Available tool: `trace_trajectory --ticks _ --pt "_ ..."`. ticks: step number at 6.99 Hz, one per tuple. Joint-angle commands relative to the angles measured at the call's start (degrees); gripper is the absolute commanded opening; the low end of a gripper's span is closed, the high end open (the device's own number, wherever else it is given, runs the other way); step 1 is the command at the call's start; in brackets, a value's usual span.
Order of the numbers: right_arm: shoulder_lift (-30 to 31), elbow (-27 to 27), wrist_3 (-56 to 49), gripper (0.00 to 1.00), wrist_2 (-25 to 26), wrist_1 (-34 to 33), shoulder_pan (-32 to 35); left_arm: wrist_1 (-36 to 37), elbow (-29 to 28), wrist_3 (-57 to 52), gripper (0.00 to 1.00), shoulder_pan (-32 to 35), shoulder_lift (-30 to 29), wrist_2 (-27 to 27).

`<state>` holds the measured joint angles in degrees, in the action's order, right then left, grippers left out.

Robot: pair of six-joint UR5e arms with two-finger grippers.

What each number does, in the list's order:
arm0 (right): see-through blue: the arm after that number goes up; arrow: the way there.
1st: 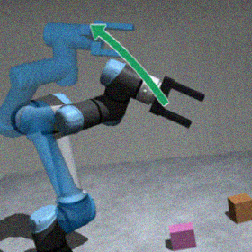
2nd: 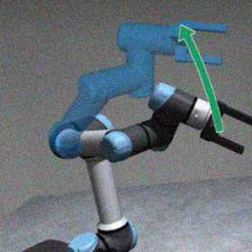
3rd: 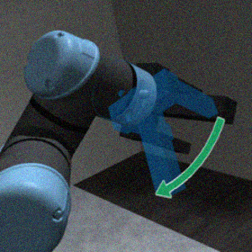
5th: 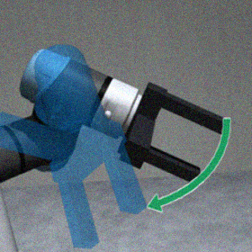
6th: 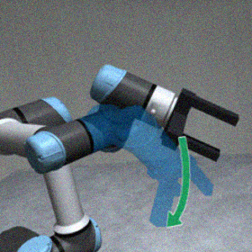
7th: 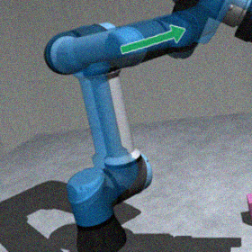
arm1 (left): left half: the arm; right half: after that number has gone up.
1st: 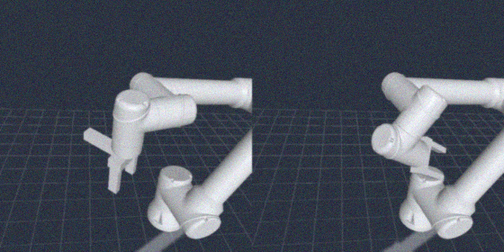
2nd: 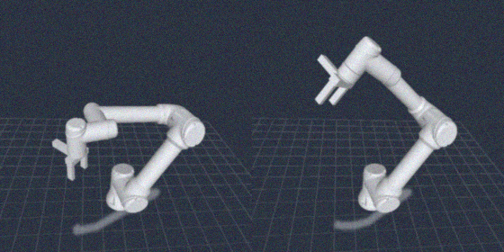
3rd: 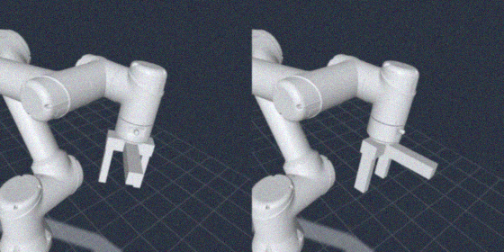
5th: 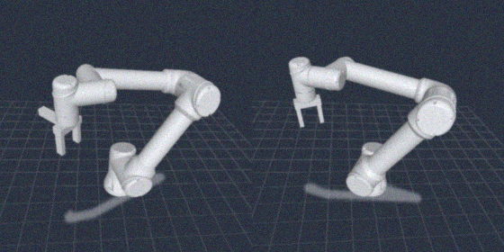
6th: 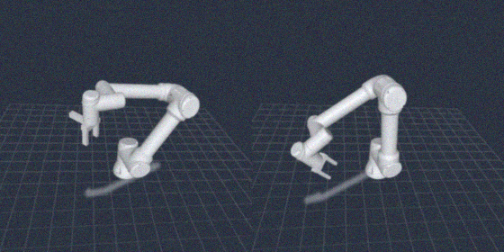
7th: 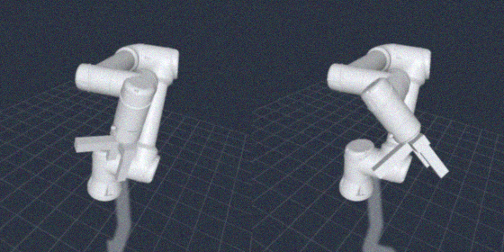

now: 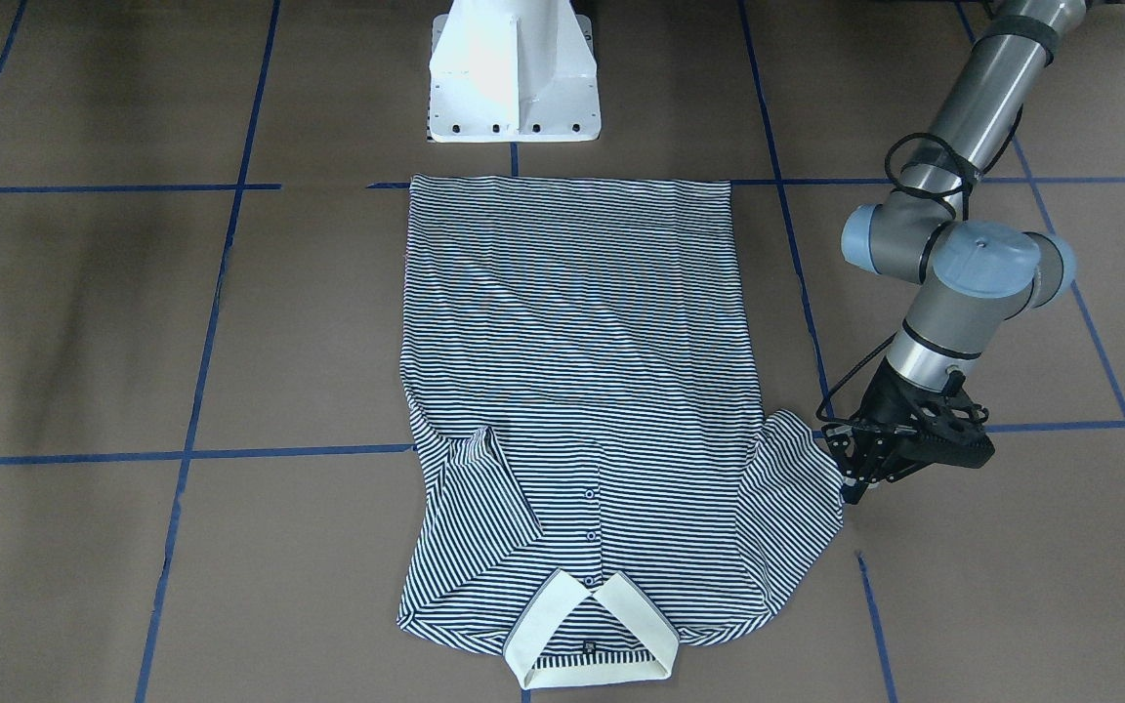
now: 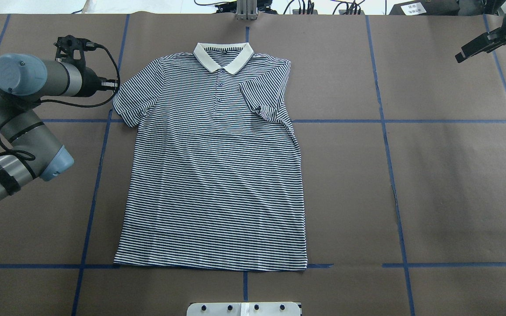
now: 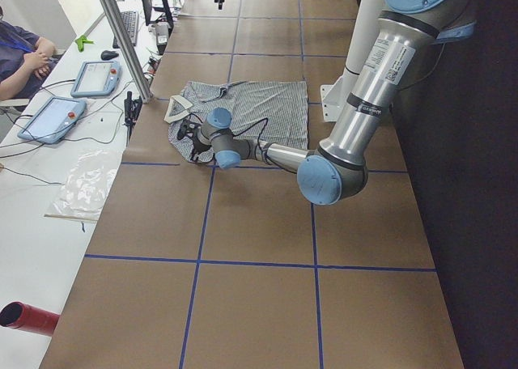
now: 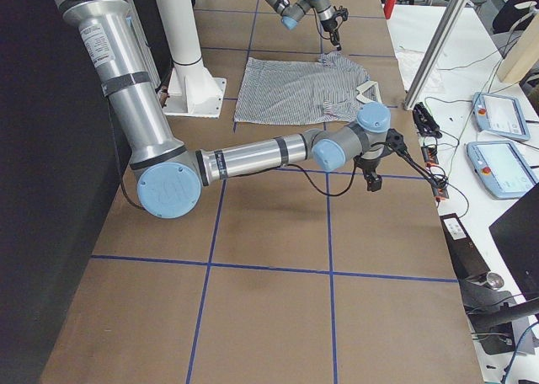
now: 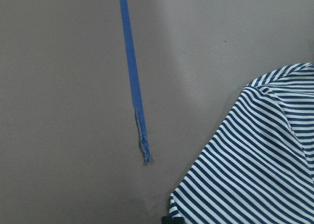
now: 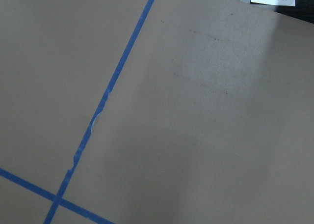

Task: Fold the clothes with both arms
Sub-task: 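Fold the sleeve nearest the left gripper inward onto the shirt body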

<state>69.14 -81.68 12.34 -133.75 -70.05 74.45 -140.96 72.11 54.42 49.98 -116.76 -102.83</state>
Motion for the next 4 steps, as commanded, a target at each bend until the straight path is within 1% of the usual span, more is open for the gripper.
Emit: trace_trajectory --ticks 1,2,3,4 --pt "0.03 0.2 0.14 1.0 0.16 0.0 0.0 15.71 3.73 6.28 0.0 -0.93 -7.56 0.17" --pt "0.03 0.21 0.31 1.0 0.16 0.0 0.0 21.2 2.96 10.75 0.0 -3.98 -12.39 0.61" --pt "-0.06 0.21 0.4 1.0 0.16 -0.09 0.0 23.6 -0.53 13.32 0.0 -5.41 -17.23 2.88" --pt "-0.06 0.38 0.4 1.0 0.16 -0.09 0.0 24.06 -6.39 16.56 0.0 -7.16 -21.89 4.29"
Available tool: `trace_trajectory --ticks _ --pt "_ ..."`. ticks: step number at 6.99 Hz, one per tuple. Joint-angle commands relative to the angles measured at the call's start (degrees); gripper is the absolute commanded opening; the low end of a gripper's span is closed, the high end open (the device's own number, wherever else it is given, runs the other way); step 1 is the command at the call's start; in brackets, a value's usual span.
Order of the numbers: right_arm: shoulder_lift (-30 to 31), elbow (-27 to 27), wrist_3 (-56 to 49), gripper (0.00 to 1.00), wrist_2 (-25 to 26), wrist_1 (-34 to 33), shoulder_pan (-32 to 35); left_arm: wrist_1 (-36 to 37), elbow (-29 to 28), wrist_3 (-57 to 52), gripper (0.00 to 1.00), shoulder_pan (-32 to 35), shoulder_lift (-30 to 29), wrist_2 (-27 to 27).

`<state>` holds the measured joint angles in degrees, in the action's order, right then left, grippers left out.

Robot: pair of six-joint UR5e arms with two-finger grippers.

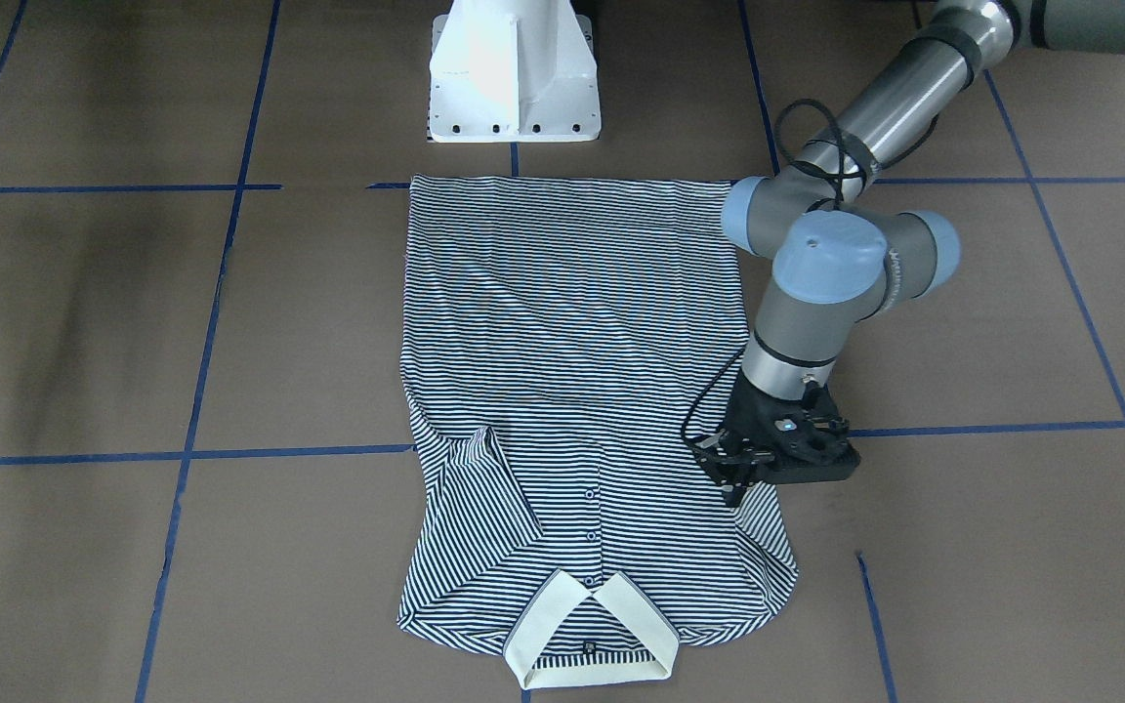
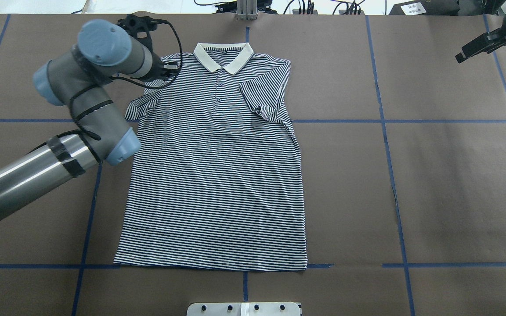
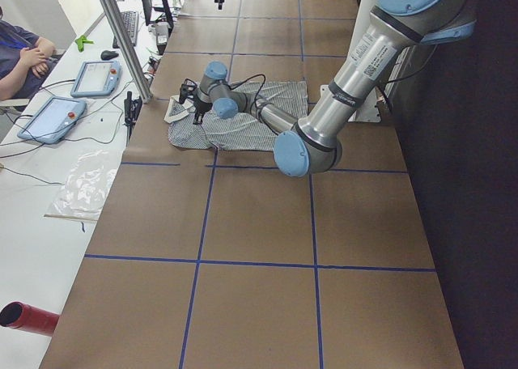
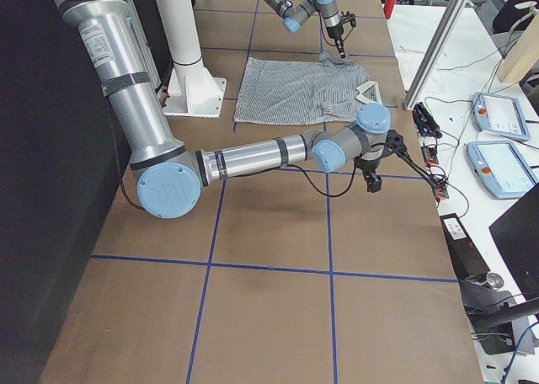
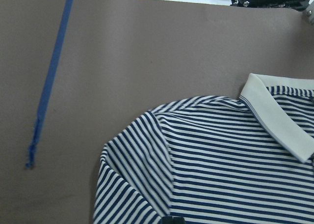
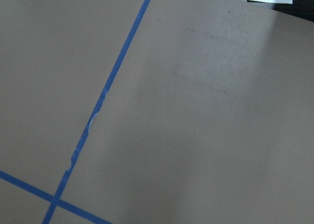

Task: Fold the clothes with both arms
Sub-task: 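Fold the sleeve nearest the left gripper inward onto the shirt body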

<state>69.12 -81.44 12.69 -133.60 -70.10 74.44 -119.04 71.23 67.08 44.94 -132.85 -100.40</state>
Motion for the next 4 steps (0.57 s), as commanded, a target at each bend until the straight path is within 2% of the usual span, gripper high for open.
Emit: trace_trajectory --ticks 1,2,3,4 --pt "0.05 0.22 0.06 1.0 0.01 -0.03 0.0 1.98 -8.62 4.81 0.0 -2.49 -8.02 2.31" --pt "0.05 0.31 0.14 1.0 0.01 -0.03 -0.09 2.06 -8.83 4.81 0.0 -2.84 -7.87 3.09" --pt "0.05 0.31 0.14 1.0 0.01 -0.03 -0.09 2.15 -8.66 3.94 0.19 -2.93 -7.78 3.19" --pt "-0.12 0.23 0.49 1.0 0.01 -0.03 -0.09 1.45 -7.0 -3.2 0.99 -2.85 -7.26 2.58"
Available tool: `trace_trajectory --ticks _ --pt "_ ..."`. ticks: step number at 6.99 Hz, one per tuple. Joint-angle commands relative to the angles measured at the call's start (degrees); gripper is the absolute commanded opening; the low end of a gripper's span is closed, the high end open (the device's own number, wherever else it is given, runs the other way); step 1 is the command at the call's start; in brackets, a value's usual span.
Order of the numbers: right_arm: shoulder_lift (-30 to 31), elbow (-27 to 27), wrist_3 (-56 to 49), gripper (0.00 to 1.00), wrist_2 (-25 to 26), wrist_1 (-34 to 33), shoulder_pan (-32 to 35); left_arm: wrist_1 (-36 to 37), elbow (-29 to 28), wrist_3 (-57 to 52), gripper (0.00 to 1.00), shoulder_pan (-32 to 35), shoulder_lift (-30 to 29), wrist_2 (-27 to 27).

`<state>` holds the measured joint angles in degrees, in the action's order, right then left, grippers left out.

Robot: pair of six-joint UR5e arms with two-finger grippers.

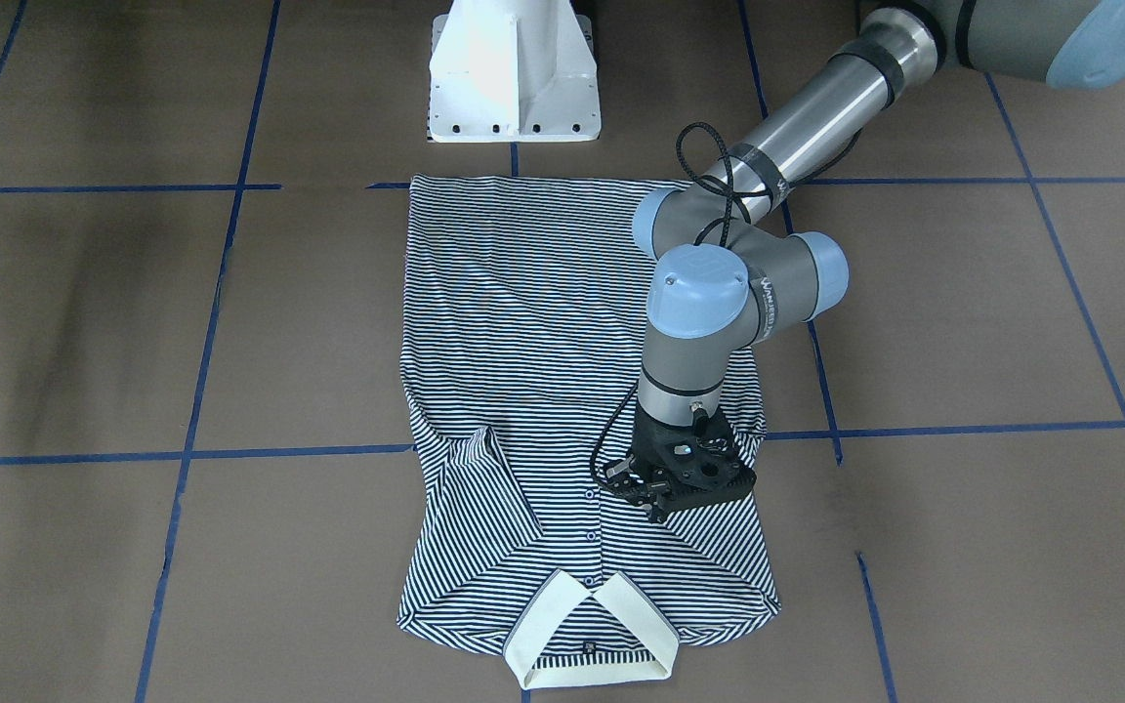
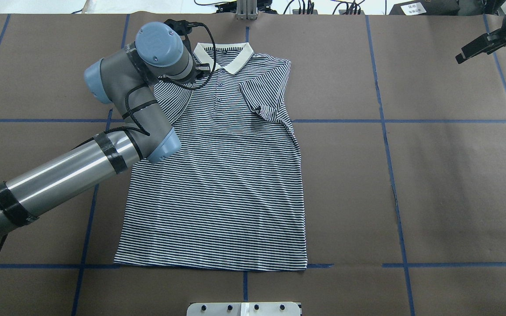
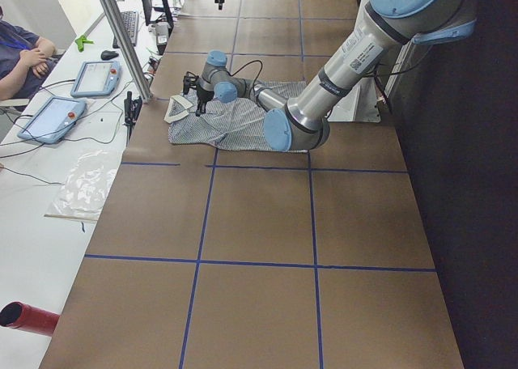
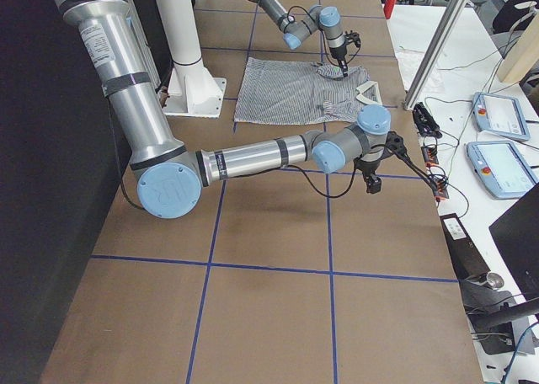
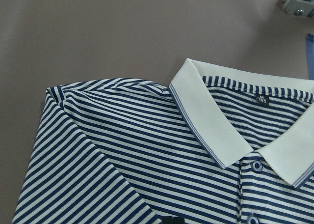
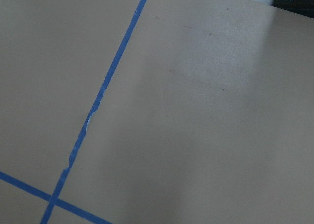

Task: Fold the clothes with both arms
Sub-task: 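Fold the sleeve nearest the left gripper inward onto the shirt body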

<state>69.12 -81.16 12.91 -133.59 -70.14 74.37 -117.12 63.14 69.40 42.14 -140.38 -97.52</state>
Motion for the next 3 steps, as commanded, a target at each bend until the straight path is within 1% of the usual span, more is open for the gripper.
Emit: trace_trajectory --ticks 1,2,3 --pt "-0.39 -0.83 2.8 1.0 -0.09 0.0 -0.11 0.04 6.41 -9.51 1.0 0.05 2.37 -0.57" --pt "-0.66 -3.27 9.52 1.0 -0.09 0.09 -1.93 0.48 12.12 -11.9 1.0 0.14 6.04 -3.53" --pt "-0.22 -7.74 18.38 1.0 -0.09 0.09 -4.82 1.09 18.01 -12.7 1.0 0.23 10.08 -5.04"
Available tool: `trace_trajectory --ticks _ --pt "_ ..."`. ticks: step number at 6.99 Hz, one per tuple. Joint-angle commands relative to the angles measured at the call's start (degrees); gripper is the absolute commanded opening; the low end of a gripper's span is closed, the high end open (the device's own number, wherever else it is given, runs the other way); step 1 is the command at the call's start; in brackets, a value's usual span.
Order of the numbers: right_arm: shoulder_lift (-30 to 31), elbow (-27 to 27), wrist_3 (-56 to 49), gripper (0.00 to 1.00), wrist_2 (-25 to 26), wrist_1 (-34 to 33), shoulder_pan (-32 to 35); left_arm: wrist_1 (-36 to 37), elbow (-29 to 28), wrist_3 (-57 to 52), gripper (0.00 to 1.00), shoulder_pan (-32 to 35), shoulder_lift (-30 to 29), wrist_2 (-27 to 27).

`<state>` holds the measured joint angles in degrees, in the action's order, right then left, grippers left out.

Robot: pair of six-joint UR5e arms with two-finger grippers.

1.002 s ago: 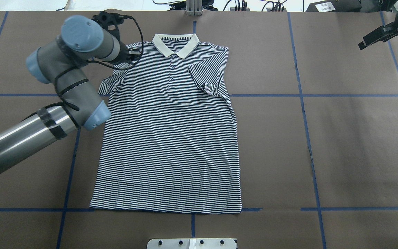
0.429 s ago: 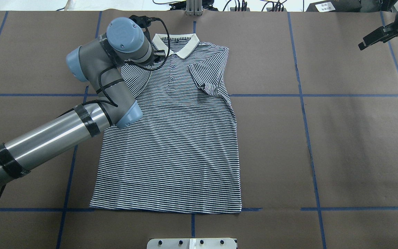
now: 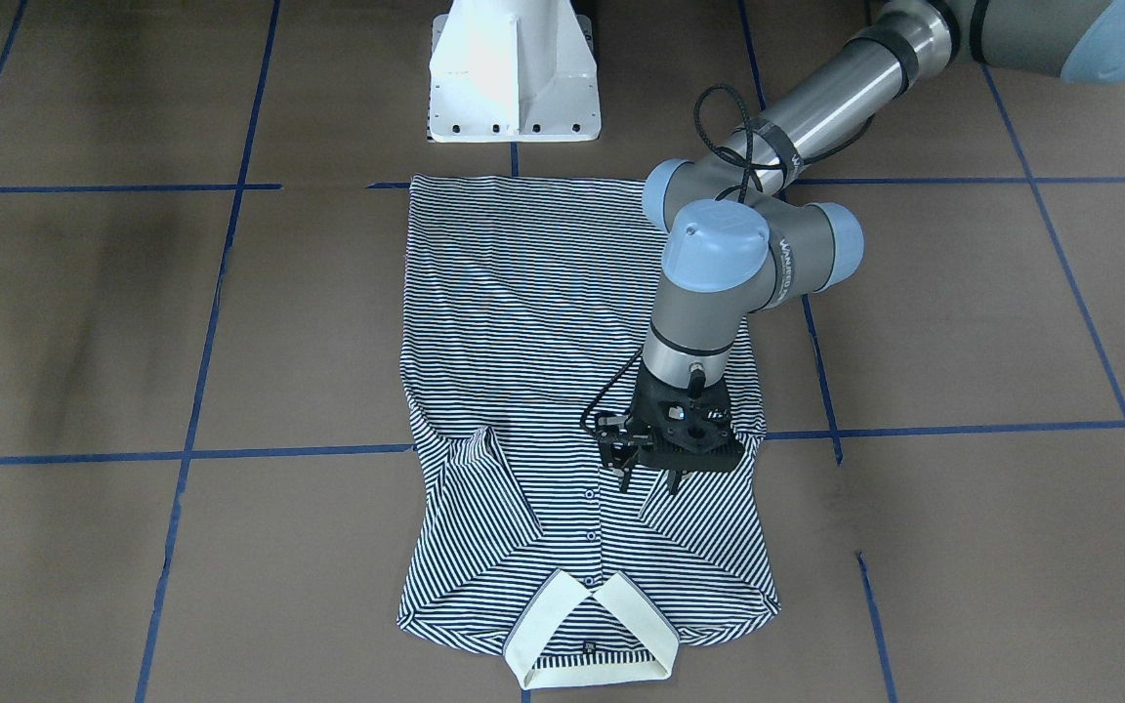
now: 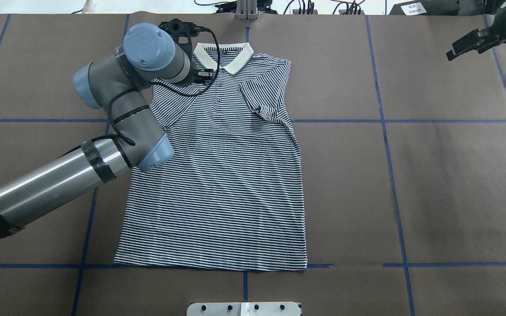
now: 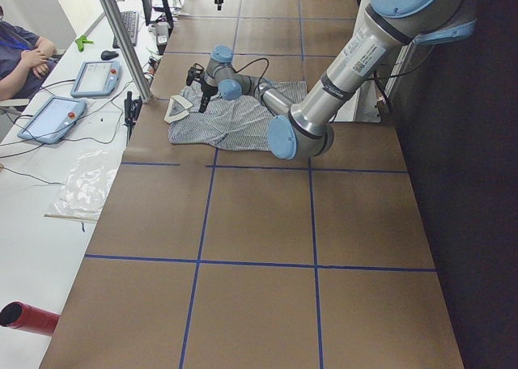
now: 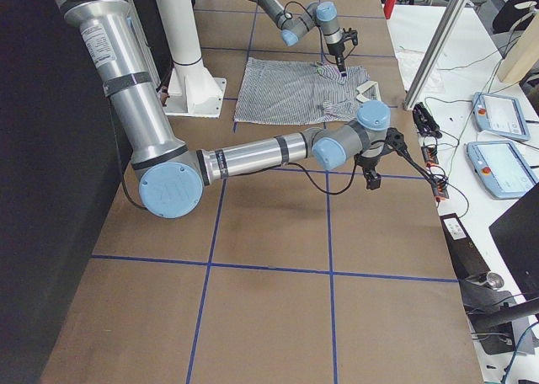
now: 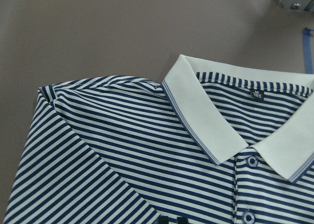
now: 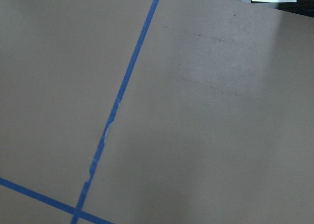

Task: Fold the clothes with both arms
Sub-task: 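Fold the sleeve nearest the left gripper inward onto the shirt body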

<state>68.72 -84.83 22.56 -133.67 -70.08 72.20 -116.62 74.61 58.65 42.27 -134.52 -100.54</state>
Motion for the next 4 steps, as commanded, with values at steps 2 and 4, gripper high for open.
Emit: trace_trajectory --ticks 2,4 --pt "0.54 -15.65 31.46 1.0 4.08 -0.06 -12.73 0.87 17.01 -1.96 1.0 0.18 11.62 -4.29" --pt "5.34 -29.62 49.96 1.0 20.21 -0.58 -30.54 0.69 28.16 -1.61 1.0 -2.0 19.44 -4.92"
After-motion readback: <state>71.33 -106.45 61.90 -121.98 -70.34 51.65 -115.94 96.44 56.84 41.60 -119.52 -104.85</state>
